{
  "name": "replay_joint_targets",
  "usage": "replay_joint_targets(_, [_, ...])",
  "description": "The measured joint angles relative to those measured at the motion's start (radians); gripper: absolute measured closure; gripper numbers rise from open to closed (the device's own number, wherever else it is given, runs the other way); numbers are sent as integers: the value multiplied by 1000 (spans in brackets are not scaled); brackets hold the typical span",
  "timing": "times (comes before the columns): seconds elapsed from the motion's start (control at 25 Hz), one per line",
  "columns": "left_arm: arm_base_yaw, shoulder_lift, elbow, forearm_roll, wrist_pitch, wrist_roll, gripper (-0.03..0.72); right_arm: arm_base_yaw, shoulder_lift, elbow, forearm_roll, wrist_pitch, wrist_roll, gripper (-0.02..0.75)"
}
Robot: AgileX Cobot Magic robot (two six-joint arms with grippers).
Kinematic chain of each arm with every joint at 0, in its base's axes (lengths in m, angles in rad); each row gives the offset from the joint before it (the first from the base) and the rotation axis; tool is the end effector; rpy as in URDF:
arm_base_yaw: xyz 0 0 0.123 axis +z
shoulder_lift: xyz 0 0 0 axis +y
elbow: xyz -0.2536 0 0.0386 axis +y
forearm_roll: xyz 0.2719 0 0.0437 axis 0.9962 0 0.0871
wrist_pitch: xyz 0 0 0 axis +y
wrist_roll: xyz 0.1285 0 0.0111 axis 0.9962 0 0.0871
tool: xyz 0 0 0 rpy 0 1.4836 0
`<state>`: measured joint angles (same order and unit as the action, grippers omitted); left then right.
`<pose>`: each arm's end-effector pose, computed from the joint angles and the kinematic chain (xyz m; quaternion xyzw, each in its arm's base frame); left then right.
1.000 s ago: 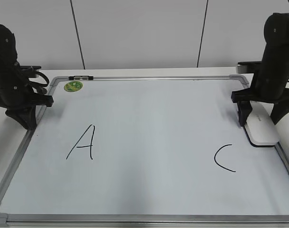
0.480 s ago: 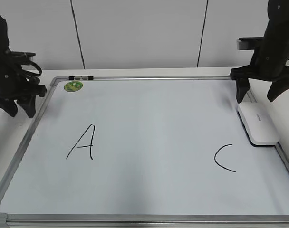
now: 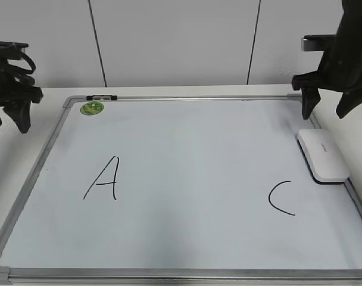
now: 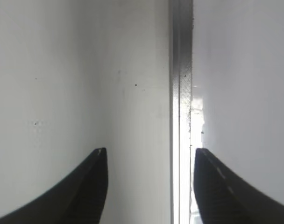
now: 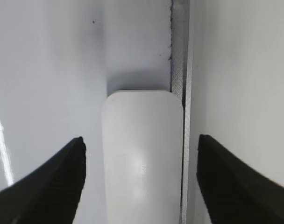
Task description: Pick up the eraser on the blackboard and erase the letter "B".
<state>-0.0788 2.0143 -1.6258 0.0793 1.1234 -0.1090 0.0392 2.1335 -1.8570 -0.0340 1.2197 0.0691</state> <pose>0.4300 -0.0247 0.1457 -0.0006 0.9967 0.0299 0.0761 0.4619 0.0140 0.1575 0.0104 0.9965 -0.0120 0.0816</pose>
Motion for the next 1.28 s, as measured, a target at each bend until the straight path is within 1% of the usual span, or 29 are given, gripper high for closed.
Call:
replay_joint_targets(0.16, [0, -64, 0, 0, 4, -5, 244, 0, -73, 44, 1, 0, 0, 198])
replay_joint_targets(0.32, [0, -142, 3, 0, 6, -5, 248, 0, -181, 138, 1, 1, 0, 199])
replay_joint_targets(0.44, [0, -206, 46, 0, 6, -5, 249, 9, -248, 210, 1, 1, 7, 199])
replay_joint_targets(0.48, [0, -227, 68, 0, 6, -5, 249, 19, -303, 268, 1, 1, 16, 200])
replay_joint_targets(0.56, [0, -288, 140, 0, 5, -5, 251, 38, -390, 353, -3, 1, 30, 200])
replay_joint_targets(0.64, [0, -346, 204, -2, -11, -8, 251, 51, -444, 400, -7, -3, 41, 200])
replay_joint_targets(0.76, [0, -461, 317, -2, -48, -9, 251, 70, -558, 501, -12, -52, 54, 202])
replay_joint_targets(1.04, [0, -714, 558, 9, -70, -9, 251, 74, -703, 675, -14, -168, 72, 202])
replay_joint_targets(1.2, [0, -873, 690, 35, -73, -9, 251, 74, -791, 771, -14, -181, 72, 203])
replay_joint_targets(1.28, [0, -952, 757, 42, -74, -9, 251, 74, -854, 848, -14, -181, 72, 203])
